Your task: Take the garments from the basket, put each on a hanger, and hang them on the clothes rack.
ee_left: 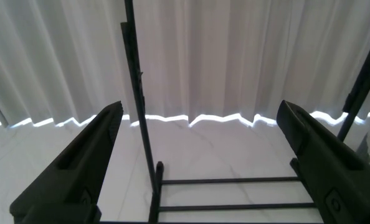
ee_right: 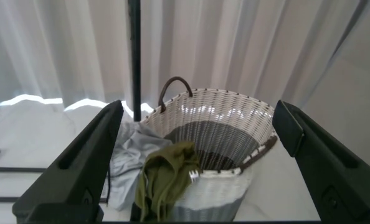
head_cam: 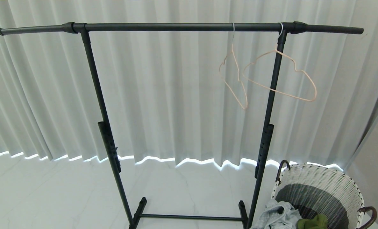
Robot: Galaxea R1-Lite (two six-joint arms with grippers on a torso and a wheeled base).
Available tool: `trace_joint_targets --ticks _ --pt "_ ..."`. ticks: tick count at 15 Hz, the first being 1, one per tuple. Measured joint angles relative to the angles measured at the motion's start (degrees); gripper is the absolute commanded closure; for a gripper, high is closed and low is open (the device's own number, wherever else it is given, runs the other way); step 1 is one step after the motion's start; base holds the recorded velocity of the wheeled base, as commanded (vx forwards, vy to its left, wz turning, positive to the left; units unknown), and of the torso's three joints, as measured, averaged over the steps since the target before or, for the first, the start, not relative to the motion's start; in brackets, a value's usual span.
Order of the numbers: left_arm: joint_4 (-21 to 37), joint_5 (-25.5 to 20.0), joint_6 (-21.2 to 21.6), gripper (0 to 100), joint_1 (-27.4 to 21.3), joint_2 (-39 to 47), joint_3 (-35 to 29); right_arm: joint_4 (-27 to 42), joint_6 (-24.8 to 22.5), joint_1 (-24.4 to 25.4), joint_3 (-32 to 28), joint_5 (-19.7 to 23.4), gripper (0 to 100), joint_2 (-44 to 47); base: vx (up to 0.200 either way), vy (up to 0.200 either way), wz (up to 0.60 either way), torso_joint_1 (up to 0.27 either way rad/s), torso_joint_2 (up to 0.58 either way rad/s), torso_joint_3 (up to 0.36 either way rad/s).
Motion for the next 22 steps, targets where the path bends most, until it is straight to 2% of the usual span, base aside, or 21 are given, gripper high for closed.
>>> trace_joint_targets --ticks 7,10,13,17,19,22 --pt "0.02 0.02 0.07 0 0.00 0.00 0.00 -0.95 -0.72 0.20 -0.30 0.33 0 0.05 0.000 0.000 0.00 0.000 0.00 0.000" --pt "0.05 0.00 0.10 0 -0.04 0.00 0.00 2.55 -1.65 1.61 -7.38 0.57 0 4.07 0.000 0.000 0.00 0.000 0.00 0.000" --pt "0.05 0.02 0.21 0 0.00 0.00 0.00 5.12 -6.88 3.40 -13.45 -0.93 0 17.62 0.000 0.000 0.00 0.000 0.00 0.000" --pt "0.05 0.00 0.16 0 0.00 0.00 0.00 4.19 -17.99 3.97 -16.23 -3.28 0 42.86 0.000 0.000 0.00 0.000 0.00 0.000" --pt "0.05 0.00 0.13 0 0.00 0.00 0.00 0.35 -23.03 4.01 -15.29 -3.84 0 54.96 0.000 0.000 0.00 0.000 0.00 0.000" --pt "0.05 0.02 0.05 0 0.00 0.00 0.00 -10.86 -28.15 4.01 -11.04 -4.21 0 72.30 0.000 0.000 0.00 0.000 0.00 0.000"
